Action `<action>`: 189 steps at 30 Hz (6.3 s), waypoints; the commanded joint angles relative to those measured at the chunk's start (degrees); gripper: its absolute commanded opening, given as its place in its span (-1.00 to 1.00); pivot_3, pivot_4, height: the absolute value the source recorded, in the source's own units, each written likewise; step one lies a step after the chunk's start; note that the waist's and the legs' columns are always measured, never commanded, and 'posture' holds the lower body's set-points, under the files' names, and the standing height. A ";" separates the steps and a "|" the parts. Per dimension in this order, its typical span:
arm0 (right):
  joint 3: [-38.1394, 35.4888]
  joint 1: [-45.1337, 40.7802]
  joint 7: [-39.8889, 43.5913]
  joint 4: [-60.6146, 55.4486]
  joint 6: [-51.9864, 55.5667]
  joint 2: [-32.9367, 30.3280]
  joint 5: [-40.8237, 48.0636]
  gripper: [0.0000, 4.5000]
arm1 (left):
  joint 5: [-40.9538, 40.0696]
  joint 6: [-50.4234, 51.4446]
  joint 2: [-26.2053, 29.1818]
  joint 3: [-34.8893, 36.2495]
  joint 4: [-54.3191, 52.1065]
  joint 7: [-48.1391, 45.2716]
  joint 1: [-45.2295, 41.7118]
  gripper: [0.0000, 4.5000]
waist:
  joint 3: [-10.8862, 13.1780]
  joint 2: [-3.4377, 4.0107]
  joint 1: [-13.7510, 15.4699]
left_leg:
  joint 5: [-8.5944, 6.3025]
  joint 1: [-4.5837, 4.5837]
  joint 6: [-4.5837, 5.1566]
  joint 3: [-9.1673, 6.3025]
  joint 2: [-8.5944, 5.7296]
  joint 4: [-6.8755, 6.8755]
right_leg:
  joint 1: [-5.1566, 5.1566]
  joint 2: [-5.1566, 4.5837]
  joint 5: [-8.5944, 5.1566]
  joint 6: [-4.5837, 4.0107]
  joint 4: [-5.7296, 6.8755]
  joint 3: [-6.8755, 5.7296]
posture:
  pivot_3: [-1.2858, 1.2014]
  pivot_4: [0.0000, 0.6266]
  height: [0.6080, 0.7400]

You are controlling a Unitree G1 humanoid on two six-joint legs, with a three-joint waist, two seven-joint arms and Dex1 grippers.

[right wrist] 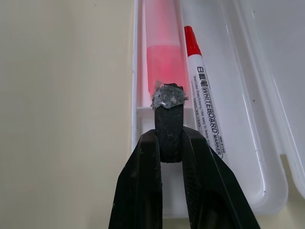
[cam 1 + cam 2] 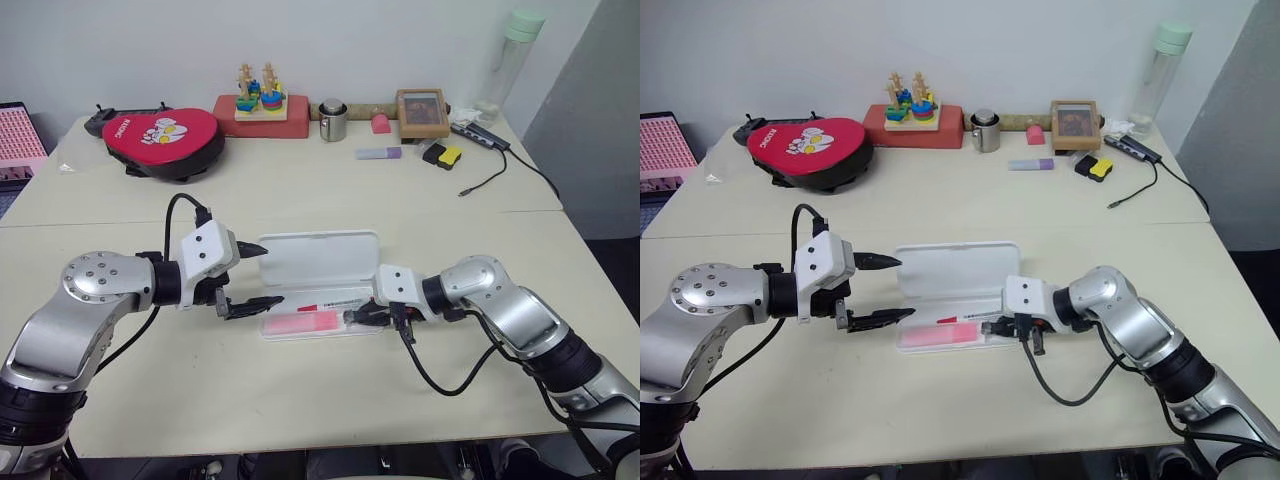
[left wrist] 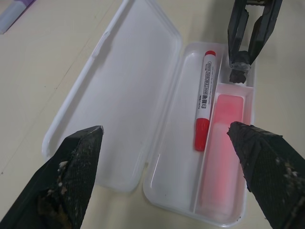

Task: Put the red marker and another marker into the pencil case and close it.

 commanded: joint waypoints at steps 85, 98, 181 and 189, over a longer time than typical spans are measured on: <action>-10.75 -6.69 -0.57 0.07 7.02 -3.13 4.44 -0.77 | -1.16 -0.26 1.11 5.40 -2.08 0.14 5.36 1.00 | 0.01 0.01 -0.02 | 0.00 0.00 0.00 0.00 0.00 0.00 | -0.02 -0.01 0.02 -0.04 0.02 0.02 | 0.03 -0.52 1.00; -11.42 -10.23 -2.13 15.84 -3.32 -4.62 -1.52 -0.99 | -2.13 1.83 0.81 7.74 -5.30 1.83 6.93 1.00 | 0.00 0.01 -0.35 | 0.00 0.01 0.00 0.05 0.01 -0.01 | -0.02 -0.01 0.04 -0.08 0.01 0.04 | 0.03 -0.52 1.00; 1.21 -3.46 2.64 10.62 -4.58 5.58 -5.99 -0.99 | -8.57 7.02 7.00 13.93 -11.26 -1.89 17.51 1.00 | -0.02 -0.02 -1.22 | 0.02 0.48 0.03 0.09 0.06 -0.03 | 0.29 0.02 0.09 -0.15 0.09 0.07 | 0.03 -0.52 1.00; 1.53 -3.05 1.56 11.43 -5.08 5.82 -6.81 -0.99 | -8.40 7.12 6.66 12.69 -11.04 -1.28 16.36 1.00 | -0.06 -0.06 -1.21 | 0.03 0.62 0.05 0.15 0.09 -0.04 | 0.36 0.03 0.09 -0.16 0.11 0.11 | 0.03 -0.52 1.00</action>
